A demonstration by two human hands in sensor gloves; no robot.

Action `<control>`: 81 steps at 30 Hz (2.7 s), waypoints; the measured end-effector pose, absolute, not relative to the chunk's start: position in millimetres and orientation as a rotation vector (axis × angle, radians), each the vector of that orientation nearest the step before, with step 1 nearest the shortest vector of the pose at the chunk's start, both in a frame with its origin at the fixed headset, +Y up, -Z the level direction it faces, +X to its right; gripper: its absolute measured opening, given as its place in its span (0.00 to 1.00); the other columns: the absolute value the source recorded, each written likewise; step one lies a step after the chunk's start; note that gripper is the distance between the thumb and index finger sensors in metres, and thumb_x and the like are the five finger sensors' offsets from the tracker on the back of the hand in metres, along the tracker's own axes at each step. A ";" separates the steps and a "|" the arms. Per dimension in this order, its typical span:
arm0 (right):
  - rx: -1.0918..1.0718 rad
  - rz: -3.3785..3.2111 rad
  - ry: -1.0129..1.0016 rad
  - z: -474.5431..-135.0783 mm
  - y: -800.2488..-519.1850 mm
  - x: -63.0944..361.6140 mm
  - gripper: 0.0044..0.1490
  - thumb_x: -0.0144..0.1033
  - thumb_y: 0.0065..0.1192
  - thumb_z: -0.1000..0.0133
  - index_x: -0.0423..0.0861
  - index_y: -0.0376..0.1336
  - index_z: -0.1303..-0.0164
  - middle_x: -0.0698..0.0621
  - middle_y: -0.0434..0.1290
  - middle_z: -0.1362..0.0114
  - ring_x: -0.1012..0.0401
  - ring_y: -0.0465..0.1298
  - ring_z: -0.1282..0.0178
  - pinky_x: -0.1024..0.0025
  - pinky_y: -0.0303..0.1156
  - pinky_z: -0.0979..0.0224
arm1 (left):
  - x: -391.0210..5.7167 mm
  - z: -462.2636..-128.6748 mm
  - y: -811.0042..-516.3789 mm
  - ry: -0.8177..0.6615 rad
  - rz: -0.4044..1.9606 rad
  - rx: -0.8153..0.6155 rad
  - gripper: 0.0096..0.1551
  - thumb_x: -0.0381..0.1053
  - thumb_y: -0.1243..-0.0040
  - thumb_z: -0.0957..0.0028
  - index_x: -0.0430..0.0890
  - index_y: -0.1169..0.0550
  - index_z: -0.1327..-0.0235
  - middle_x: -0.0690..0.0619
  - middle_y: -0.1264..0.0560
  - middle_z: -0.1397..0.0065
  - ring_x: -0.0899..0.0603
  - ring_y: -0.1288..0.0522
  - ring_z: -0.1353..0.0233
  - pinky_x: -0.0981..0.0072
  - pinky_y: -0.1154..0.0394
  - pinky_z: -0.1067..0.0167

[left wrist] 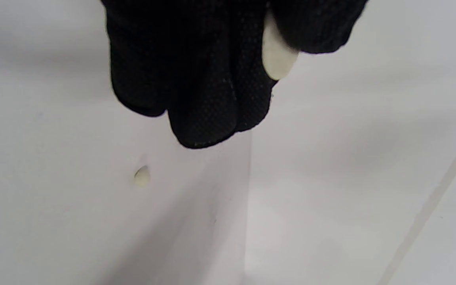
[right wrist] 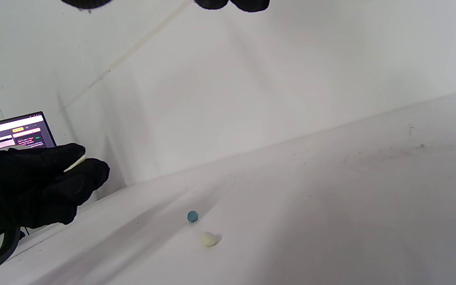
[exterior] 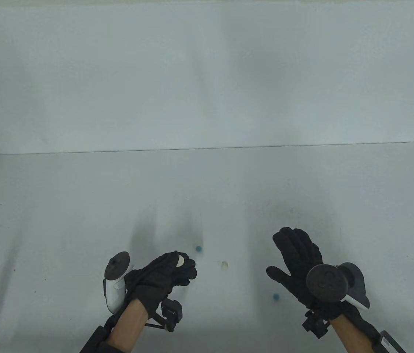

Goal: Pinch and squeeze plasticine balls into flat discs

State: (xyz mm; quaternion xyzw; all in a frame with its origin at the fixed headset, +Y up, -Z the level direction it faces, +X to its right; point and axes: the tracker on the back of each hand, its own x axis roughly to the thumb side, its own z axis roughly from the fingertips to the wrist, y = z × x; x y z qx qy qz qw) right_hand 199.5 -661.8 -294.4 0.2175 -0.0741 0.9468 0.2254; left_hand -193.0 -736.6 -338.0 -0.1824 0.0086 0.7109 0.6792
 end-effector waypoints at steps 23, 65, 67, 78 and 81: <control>0.605 2.608 -0.211 -294.0 -661.2 194.3 0.52 0.67 0.39 0.38 0.44 0.42 0.13 0.41 0.45 0.09 0.34 0.47 0.12 0.28 0.51 0.23 | -196.5 -340.5 -733.7 -0.094 1.591 -0.429 0.26 0.50 0.45 0.41 0.41 0.23 0.33 0.35 0.32 0.24 0.31 0.24 0.31 0.41 0.28 0.34; 0.641 2.580 -0.230 -289.7 -659.0 197.9 0.52 0.67 0.39 0.38 0.44 0.42 0.13 0.41 0.45 0.09 0.34 0.47 0.13 0.28 0.52 0.23 | -161.8 -373.4 -739.7 -0.042 0.289 -0.438 0.25 0.41 0.36 0.46 0.35 0.19 0.37 0.41 0.18 0.43 0.43 0.13 0.52 0.52 0.18 0.47; 0.642 2.577 -0.232 -289.4 -658.8 197.7 0.52 0.67 0.39 0.38 0.43 0.42 0.13 0.41 0.45 0.09 0.34 0.47 0.13 0.28 0.52 0.23 | -156.8 -374.5 -739.3 -0.055 0.238 -0.434 0.25 0.41 0.36 0.46 0.35 0.19 0.37 0.41 0.18 0.43 0.43 0.13 0.53 0.52 0.19 0.47; 0.645 2.576 -0.234 -288.9 -658.7 196.4 0.52 0.67 0.39 0.38 0.44 0.42 0.13 0.41 0.45 0.09 0.34 0.47 0.13 0.28 0.52 0.23 | -143.6 -370.3 -742.2 -0.116 -0.008 -0.343 0.24 0.44 0.34 0.47 0.37 0.19 0.39 0.45 0.17 0.46 0.44 0.13 0.55 0.52 0.19 0.48; 0.645 2.580 -0.227 -289.2 -659.1 196.0 0.52 0.67 0.39 0.38 0.44 0.42 0.13 0.41 0.45 0.09 0.34 0.47 0.13 0.28 0.51 0.23 | -141.9 -368.2 -743.6 -0.136 -0.102 -0.300 0.26 0.46 0.33 0.48 0.38 0.20 0.38 0.46 0.17 0.46 0.45 0.13 0.55 0.52 0.19 0.48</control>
